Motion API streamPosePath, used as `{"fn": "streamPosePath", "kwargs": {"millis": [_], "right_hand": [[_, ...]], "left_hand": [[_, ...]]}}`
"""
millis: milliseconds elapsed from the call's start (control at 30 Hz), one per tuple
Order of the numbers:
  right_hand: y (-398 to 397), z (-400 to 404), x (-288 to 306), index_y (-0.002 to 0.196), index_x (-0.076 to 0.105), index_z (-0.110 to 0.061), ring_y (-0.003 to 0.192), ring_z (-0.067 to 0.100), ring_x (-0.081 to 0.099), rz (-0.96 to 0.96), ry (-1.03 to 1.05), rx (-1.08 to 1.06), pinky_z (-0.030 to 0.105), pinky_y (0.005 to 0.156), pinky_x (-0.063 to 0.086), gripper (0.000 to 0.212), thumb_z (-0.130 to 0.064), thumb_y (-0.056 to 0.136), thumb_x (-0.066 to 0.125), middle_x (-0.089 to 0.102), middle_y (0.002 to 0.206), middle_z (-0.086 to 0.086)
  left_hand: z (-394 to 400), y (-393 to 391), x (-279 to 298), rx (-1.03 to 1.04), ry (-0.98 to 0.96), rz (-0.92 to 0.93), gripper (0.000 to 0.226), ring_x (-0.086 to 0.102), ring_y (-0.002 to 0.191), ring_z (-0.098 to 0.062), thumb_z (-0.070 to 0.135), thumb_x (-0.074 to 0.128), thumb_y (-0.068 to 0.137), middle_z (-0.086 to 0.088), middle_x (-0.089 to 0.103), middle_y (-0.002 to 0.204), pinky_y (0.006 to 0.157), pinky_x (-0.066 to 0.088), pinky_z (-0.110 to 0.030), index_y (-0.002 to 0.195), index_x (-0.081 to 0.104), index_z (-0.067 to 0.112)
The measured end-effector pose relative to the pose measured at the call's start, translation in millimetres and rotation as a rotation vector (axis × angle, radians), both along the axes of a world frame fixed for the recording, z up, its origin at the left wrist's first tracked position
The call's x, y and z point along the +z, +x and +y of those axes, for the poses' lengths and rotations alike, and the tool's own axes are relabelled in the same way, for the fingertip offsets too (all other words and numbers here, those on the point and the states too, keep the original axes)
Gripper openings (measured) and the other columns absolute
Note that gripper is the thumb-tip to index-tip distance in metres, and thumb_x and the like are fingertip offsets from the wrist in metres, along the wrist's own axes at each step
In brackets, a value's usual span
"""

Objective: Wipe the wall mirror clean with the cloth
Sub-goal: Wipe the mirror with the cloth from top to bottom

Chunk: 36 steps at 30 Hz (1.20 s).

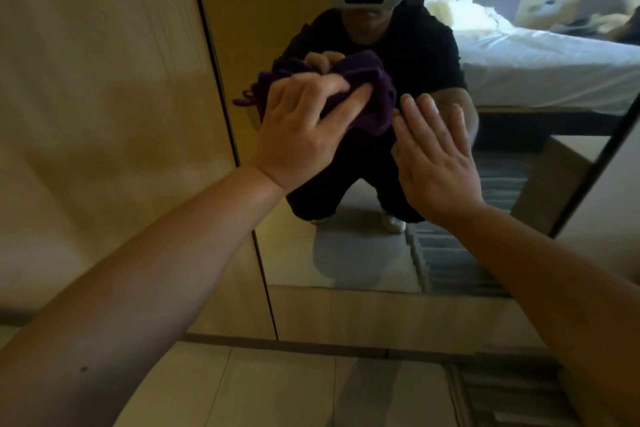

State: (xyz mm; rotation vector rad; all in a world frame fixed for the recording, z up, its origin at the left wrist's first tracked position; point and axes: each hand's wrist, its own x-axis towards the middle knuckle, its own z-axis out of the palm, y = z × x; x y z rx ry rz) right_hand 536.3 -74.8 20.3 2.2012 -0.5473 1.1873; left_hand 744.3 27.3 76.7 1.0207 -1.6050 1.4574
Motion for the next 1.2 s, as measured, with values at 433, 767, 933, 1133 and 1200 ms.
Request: {"fn": "streamPosePath", "kwargs": {"millis": [433,767,933,1133,1200], "right_hand": [[-59,-29,-15,0.151,0.033,-0.004,0.147,0.041,0.019,-0.015,-0.03,-0.122,0.059,0.119,0.006,0.051,-0.023,0.105,0.045,0.024,0.159,0.019],[-62,-34,-18,0.154,0.029,-0.006,0.148,0.029,0.008,-0.046,-0.016,-0.078,0.057,0.119,0.003,0.051,-0.023,0.106,0.039,0.025,0.159,0.02],[-64,-38,-19,0.157,0.016,-0.011,0.15,0.025,-0.007,0.021,0.004,-0.144,0.052,0.12,-0.006,0.059,-0.026,0.105,0.039,0.011,0.163,0.014],[-68,-32,-13,0.156,0.019,-0.012,0.152,0.027,-0.002,0.057,0.012,-0.143,0.051,0.122,-0.005,0.063,-0.022,0.1,0.048,0.011,0.163,0.013],[-72,-27,-8,0.155,0.027,-0.009,0.152,0.029,0.002,0.08,0.037,-0.119,0.05,0.123,-0.005,0.062,-0.021,0.099,0.05,0.016,0.163,0.014]], "left_hand": [[-45,-37,-107,0.042,0.084,-0.127,0.037,0.062,0.093,-0.021,0.018,0.071,0.09,0.001,0.059,0.112,0.078,0.047,-0.037,0.126,0.068,0.024],[-11,-21,-263,0.052,0.4,-0.12,0.041,0.057,0.101,-0.021,0.015,0.064,0.089,0.003,0.054,0.119,0.081,0.044,-0.037,0.128,0.063,0.027],[4,-21,-314,0.075,0.642,-0.176,0.042,0.057,0.098,-0.024,0.014,0.055,0.088,0.001,0.054,0.119,0.085,0.04,-0.038,0.129,0.058,0.024],[8,-34,-268,0.024,0.737,-0.107,0.043,0.057,0.093,-0.024,0.012,0.057,0.086,0.0,0.056,0.114,0.079,0.045,-0.038,0.128,0.058,0.021],[1,-43,-222,-0.01,0.615,-0.027,0.038,0.056,0.093,-0.025,0.01,0.056,0.091,-0.002,0.054,0.115,0.078,0.046,-0.041,0.127,0.06,0.02]]}}
